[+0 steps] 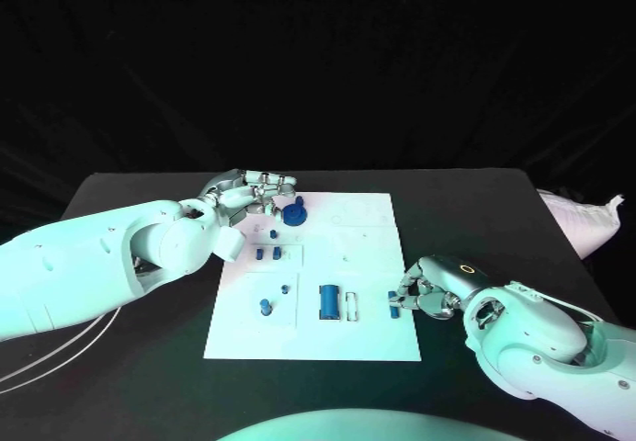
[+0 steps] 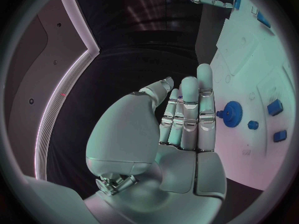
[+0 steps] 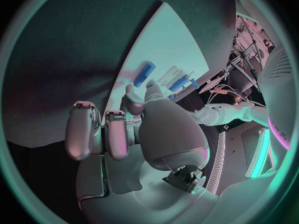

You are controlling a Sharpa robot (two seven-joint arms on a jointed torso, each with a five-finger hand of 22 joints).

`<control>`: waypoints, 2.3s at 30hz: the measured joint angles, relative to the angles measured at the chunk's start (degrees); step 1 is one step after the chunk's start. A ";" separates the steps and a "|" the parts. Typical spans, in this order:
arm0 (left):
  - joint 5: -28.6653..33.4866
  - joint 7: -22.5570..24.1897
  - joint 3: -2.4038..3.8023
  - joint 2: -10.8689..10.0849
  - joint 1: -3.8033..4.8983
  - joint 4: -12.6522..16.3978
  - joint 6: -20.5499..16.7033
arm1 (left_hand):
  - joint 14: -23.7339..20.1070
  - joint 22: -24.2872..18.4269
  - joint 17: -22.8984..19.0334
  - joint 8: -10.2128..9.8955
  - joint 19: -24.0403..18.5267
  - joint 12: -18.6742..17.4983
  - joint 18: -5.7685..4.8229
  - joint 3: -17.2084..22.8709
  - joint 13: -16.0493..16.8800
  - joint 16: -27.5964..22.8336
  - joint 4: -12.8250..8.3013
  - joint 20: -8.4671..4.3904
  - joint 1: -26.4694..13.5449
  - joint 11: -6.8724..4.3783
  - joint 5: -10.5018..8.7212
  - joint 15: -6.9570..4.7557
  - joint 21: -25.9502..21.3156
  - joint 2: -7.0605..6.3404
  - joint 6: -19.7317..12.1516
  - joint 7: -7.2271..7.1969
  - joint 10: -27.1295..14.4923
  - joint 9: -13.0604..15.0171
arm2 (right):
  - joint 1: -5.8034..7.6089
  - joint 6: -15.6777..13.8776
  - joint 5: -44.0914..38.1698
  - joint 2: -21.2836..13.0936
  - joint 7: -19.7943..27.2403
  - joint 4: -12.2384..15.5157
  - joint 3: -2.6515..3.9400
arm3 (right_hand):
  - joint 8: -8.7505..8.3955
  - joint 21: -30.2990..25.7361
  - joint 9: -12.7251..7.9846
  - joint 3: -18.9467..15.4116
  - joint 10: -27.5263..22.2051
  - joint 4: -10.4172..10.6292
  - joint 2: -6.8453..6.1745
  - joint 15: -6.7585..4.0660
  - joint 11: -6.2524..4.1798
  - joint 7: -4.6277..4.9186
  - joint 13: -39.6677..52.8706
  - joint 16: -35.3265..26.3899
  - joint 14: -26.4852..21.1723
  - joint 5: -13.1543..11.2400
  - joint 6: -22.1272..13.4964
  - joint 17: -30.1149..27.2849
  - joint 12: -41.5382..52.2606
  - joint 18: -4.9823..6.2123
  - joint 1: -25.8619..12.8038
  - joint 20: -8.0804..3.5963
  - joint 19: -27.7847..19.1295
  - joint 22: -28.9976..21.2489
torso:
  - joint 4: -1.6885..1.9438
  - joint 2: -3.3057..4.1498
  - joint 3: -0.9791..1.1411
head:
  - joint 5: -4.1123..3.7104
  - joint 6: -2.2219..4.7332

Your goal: Assemble the parts on the task board

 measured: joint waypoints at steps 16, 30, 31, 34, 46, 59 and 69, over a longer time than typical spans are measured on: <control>0.00 -0.09 0.00 0.01 -0.07 -0.04 0.02 | 0.00 0.00 0.00 0.00 0.00 0.00 0.00 0.00 -0.01 0.00 0.00 0.00 0.00 0.00 0.00 0.00 0.00 0.00 0.00 0.00 0.00 0.00 | -0.17 3.18 -1.80 2.12 -0.35 -1.38 0.11 | 0.12 0.00 1.55 0.33 0.21 0.37 -1.97 0.00 -0.21 -0.39 0.63 0.00 0.00 -1.70 1.00 -0.01 0.63 0.00 1.52 0.00 0.00 0.28 | 0.43 -0.07 -0.10 | -0.29 -0.41; -0.02 -0.19 0.00 -0.06 -0.08 -0.04 0.02 | 0.00 0.01 -0.04 0.23 0.00 0.32 0.00 0.00 -0.02 0.00 0.00 0.00 0.00 0.20 0.00 0.00 0.00 0.00 0.00 0.00 -0.20 0.00 | -0.30 6.68 -8.48 3.72 -0.39 -1.51 0.18 | 0.57 0.01 3.06 3.42 0.29 -4.29 -4.08 0.02 -0.10 -0.09 0.91 0.33 0.00 -5.54 1.11 -0.02 1.51 0.00 7.60 0.00 0.00 0.92 | 0.69 -0.07 -0.24 | -0.40 -0.86; -0.03 -0.19 0.00 -0.06 -0.08 -0.04 0.02 | 0.00 0.00 -0.04 0.23 0.00 0.32 0.00 0.00 -0.02 0.00 0.00 0.00 0.00 0.20 0.00 0.00 0.00 0.00 0.00 0.00 -0.20 0.00 | -0.30 6.88 -8.94 3.80 -0.39 -1.50 0.16 | 0.44 0.01 3.12 3.72 0.29 -4.59 -4.20 0.02 -0.09 -0.07 0.91 0.33 0.00 -5.54 1.09 -0.02 1.54 0.00 8.05 0.00 0.00 0.96 | 0.71 -0.08 -0.25 | -0.44 -0.88; -0.05 -0.19 0.00 -0.05 -0.08 -0.06 0.02 | 0.00 0.00 -0.04 0.23 0.00 0.32 0.00 -0.11 -0.02 0.00 -0.11 0.00 0.22 0.20 0.00 0.00 0.00 0.22 0.00 0.00 -0.20 0.00 | -0.30 7.58 -10.28 4.03 -0.39 -1.43 0.11 | 0.22 0.01 3.18 5.18 0.20 -5.31 -4.23 0.12 0.02 0.04 0.90 0.33 -0.07 -5.25 1.00 -0.02 1.58 0.00 9.29 -0.23 0.23 1.11 | 0.79 -0.09 -0.28 | -0.55 -0.96; -0.12 -0.15 0.00 -0.04 -0.08 -0.08 0.02 | 0.00 0.01 -0.04 0.23 0.00 0.32 0.00 -0.16 -0.03 0.00 -0.16 0.00 0.22 0.20 0.00 0.00 0.00 0.22 0.00 0.00 -0.19 0.00 | -0.30 8.24 -11.64 4.38 -0.20 -1.13 -0.03 | -1.01 0.46 2.89 14.87 -0.33 -5.59 -3.85 0.13 -0.27 -0.02 0.89 0.55 0.23 7.77 0.80 -0.03 0.83 0.00 12.36 -0.44 0.44 1.76 | 0.97 -0.12 -0.36 | -0.80 -1.09; -0.14 -0.14 0.00 -0.05 -0.09 -0.07 0.02 | -0.21 0.01 -0.09 0.23 0.00 0.56 0.00 -0.16 0.02 0.00 -0.16 0.00 0.22 0.20 0.00 -0.21 0.00 0.22 0.00 0.00 -0.19 0.00 | -0.56 4.65 -7.87 4.18 -0.35 -0.85 -0.31 | -1.26 0.89 3.04 31.55 0.32 -4.51 -8.12 -0.25 -0.71 -0.23 1.45 0.77 0.41 7.96 0.58 -0.04 1.52 0.00 7.24 -0.43 0.43 2.29 | 1.19 -0.12 -0.39 | -1.07 -1.10; -0.32 -0.18 0.00 -0.04 -0.09 -0.07 0.06 | -0.21 0.01 -0.15 0.23 0.00 0.56 0.00 0.00 0.01 0.00 -0.31 0.00 0.45 0.20 0.00 -0.21 0.00 0.45 0.00 0.00 -0.19 0.00 | -0.69 0.11 -1.85 4.04 -0.54 0.99 -0.35 | -1.16 0.89 3.04 34.46 0.53 -4.79 -9.20 -0.34 -0.73 -0.32 1.37 0.77 0.32 6.42 0.49 -0.04 1.51 0.00 3.29 -0.43 0.43 2.13 | 1.32 -0.11 -0.46 | -1.17 -0.99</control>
